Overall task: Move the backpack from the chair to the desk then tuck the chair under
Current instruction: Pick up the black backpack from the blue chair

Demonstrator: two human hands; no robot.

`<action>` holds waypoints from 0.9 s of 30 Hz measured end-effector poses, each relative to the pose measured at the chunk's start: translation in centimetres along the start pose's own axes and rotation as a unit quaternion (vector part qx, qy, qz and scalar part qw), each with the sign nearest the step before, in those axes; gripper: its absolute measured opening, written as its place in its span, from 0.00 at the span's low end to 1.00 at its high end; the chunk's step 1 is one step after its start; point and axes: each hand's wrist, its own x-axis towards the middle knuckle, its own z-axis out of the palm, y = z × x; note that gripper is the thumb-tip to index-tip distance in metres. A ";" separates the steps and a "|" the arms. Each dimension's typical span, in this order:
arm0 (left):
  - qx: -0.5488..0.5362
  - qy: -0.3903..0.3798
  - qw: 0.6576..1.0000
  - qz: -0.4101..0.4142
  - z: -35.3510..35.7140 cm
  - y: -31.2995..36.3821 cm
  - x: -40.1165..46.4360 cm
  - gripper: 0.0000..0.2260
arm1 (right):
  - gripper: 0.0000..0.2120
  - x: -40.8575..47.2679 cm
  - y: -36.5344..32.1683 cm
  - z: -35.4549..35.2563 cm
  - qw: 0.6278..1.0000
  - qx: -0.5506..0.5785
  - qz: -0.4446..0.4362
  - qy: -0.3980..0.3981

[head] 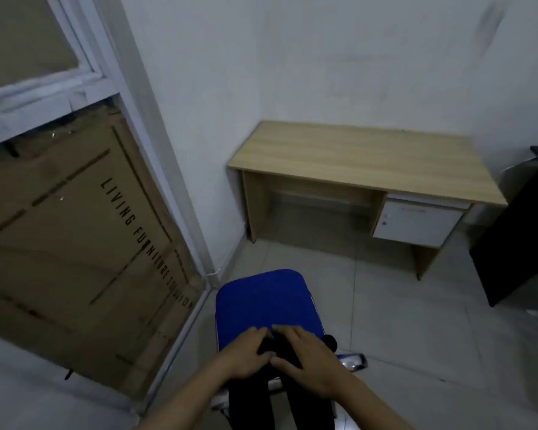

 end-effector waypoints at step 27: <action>0.205 0.204 0.957 -0.005 -0.8 -10.6 -4.7 0.32 | 0.28 -1.1 0.6 2.2 0.989 -0.099 -0.042 0.096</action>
